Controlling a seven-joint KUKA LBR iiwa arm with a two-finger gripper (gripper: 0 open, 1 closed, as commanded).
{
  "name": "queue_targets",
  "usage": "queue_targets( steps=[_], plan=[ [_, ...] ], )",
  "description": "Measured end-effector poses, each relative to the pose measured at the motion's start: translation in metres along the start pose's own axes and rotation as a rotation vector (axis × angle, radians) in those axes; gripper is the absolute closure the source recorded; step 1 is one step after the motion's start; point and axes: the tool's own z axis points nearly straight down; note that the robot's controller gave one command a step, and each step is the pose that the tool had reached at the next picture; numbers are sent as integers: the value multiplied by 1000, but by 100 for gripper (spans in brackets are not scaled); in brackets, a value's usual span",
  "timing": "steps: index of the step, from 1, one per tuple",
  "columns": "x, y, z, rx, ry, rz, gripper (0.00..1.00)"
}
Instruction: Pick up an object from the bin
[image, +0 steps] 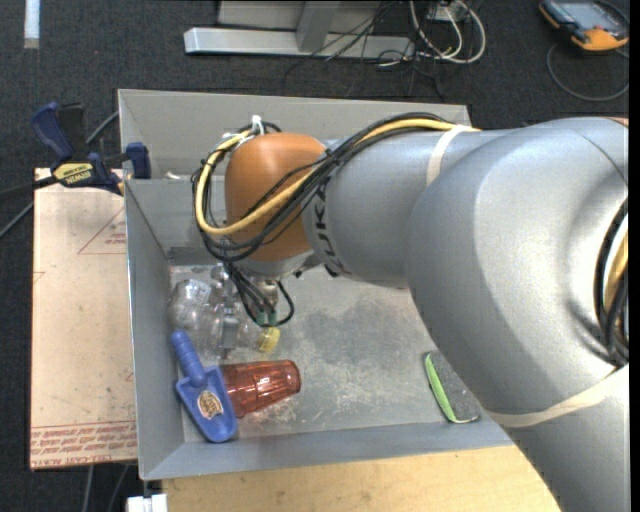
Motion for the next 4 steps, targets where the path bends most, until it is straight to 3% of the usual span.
queue_targets(
  steps=[1,2,3,4],
  plan=[
    [-14,-2,-6,-2,-4,-22,100],
    [-13,-4,-47,-3,-7,2,100],
    [-16,7,-46,-4,-7,10,100],
    [-14,-1,-73,-5,-12,6,100]
  ],
)
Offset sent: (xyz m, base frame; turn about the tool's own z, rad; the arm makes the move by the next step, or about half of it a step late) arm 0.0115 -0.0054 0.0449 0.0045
